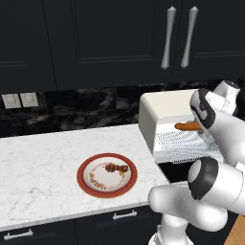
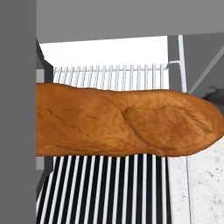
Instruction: Pick up the kebab skewer and baguette bread, and place them inside the toaster oven. Close the toaster oven door and start by setting the timer.
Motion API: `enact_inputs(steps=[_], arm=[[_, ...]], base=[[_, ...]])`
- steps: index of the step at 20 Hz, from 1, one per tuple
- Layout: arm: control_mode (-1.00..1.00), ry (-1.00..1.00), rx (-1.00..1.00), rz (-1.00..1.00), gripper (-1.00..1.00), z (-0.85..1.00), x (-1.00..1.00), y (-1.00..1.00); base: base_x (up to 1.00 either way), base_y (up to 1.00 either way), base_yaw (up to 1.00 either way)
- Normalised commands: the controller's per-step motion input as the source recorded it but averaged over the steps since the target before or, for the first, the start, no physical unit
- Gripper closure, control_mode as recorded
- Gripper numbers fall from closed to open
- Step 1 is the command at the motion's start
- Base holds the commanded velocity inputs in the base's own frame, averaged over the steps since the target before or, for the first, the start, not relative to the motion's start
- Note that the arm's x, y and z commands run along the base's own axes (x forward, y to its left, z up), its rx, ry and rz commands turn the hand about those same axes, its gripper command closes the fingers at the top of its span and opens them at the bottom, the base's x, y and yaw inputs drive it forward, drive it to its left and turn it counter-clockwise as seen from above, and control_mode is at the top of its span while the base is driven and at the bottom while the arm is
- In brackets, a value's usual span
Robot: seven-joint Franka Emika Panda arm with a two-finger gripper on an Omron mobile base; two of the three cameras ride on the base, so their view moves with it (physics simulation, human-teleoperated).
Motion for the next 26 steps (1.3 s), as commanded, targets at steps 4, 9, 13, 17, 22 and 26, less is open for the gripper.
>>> enact_inputs(steps=[4, 9, 13, 17, 22, 26], arm=[[-1.0, 0.0, 0.0, 0.0, 1.0, -0.2, 0.07, 0.0], [-1.0, 0.0, 0.0, 0.0, -1.0, -0.15, 0.05, 0.0], [-1.0, 0.0, 0.0, 0.0, -1.0, -0.01, 0.02, 0.0], [-1.0, 0.0, 0.0, 0.0, -1.0, -0.01, 0.0, 0.0], [-1.0, 0.0, -0.01, 0.0, -1.0, 0.0, -0.27, -0.02], [-1.0, 0.01, -0.09, 0.04, -1.0, 0.0, -1.0, 0.22]], base=[[0.0, 0.0, 0.0], [0.0, 0.0, 0.0], [0.0, 0.0, 0.0], [0.0, 0.0, 0.0], [0.0, 0.0, 0.0], [0.0, 0.0, 0.0]])
